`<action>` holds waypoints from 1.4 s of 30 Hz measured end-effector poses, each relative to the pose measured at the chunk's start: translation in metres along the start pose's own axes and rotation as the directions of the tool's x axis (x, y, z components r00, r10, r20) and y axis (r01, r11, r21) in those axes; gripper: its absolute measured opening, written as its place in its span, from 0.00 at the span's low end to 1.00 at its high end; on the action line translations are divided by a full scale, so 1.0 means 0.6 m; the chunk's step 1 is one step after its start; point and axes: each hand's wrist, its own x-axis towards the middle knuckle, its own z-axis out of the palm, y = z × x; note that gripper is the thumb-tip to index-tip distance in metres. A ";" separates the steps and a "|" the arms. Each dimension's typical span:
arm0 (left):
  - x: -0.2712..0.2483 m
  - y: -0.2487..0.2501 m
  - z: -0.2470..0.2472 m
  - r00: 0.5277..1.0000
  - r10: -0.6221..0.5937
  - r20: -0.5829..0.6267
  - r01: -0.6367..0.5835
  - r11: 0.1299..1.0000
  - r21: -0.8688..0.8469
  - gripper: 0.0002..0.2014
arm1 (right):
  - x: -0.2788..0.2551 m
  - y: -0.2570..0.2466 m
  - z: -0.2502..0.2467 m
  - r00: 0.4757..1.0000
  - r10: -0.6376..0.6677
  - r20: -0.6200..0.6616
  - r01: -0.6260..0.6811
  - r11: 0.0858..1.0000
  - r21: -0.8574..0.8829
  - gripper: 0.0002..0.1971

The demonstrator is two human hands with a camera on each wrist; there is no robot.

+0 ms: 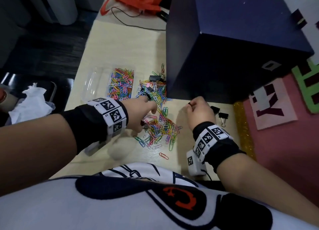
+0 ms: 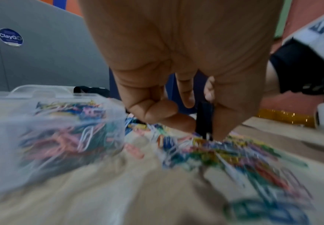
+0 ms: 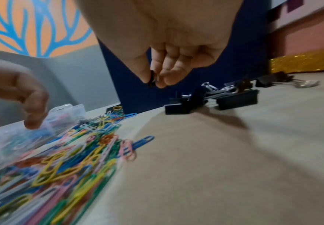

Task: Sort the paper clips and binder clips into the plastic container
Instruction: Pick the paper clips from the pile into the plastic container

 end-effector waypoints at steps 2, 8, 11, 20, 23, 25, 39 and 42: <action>0.003 0.007 -0.014 1.000 0.009 -0.025 -0.009 1.000 -0.019 0.34 | -0.001 0.011 -0.010 0.998 0.067 0.005 -0.067 0.997 -0.024 0.07; 0.017 0.026 -0.045 0.995 0.086 -0.055 -0.087 0.996 -0.028 0.12 | -0.011 0.028 -0.006 0.992 0.116 0.052 -0.120 0.988 0.101 0.08; 0.034 0.043 -0.046 0.974 0.066 -0.219 -0.101 0.983 -0.152 0.12 | -0.016 0.032 -0.017 0.986 0.155 -0.061 -0.150 0.985 0.089 0.10; 0.053 0.051 -0.017 0.966 -0.072 -0.247 0.026 0.982 -0.187 0.20 | -0.031 0.034 -0.015 0.995 -0.031 -0.094 0.028 0.999 -0.040 0.15; 0.035 0.032 0.010 0.981 -0.139 -0.137 0.136 0.990 -0.030 0.19 | -0.040 0.023 0.007 0.971 -0.229 0.074 0.231 0.973 -0.020 0.15; 0.024 0.030 0.029 0.993 -0.078 -0.083 0.083 0.994 0.064 0.20 | -0.045 0.009 0.022 0.932 -0.325 0.161 0.336 0.941 -0.045 0.15; 0.013 0.000 0.048 0.975 -0.186 -0.121 0.165 0.972 -0.166 0.33 | -0.021 -0.091 0.045 0.766 -0.353 0.537 0.558 0.780 -0.284 0.23; 0.014 0.005 0.050 0.987 -0.097 -0.124 0.089 0.993 -0.072 0.30 | -0.011 -0.100 0.041 0.813 -0.379 0.442 0.512 0.826 -0.234 0.17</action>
